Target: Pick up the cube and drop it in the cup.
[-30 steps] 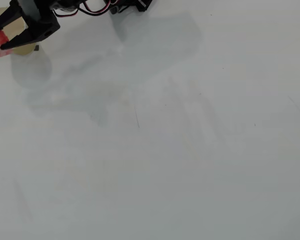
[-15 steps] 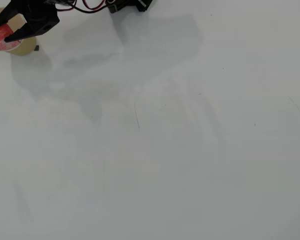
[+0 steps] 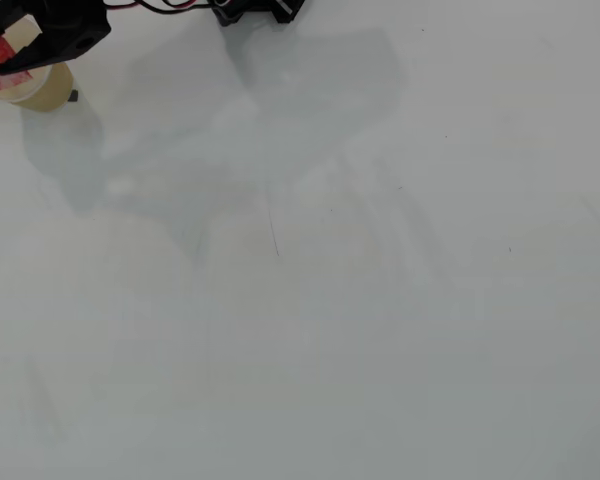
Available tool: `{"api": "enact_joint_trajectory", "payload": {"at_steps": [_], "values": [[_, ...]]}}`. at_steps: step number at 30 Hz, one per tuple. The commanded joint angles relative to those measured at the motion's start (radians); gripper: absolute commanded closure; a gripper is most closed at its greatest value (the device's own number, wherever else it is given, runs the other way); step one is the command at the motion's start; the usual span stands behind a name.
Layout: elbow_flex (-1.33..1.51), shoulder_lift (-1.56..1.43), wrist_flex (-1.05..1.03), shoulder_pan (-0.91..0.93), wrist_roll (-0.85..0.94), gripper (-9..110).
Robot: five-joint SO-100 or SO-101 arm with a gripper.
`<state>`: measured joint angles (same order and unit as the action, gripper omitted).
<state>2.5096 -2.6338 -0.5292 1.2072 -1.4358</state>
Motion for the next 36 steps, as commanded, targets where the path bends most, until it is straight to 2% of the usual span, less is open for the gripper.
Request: {"api": "enact_joint_trajectory", "payload": {"at_steps": [1, 10, 36], "values": [[-0.195, 0.008, -0.023, 0.031, -0.008, 102], [-0.244, 0.091, -0.146, 0.058, -0.008, 102], [-0.256, 0.144, -0.172, 0.052, -0.008, 102]]}}
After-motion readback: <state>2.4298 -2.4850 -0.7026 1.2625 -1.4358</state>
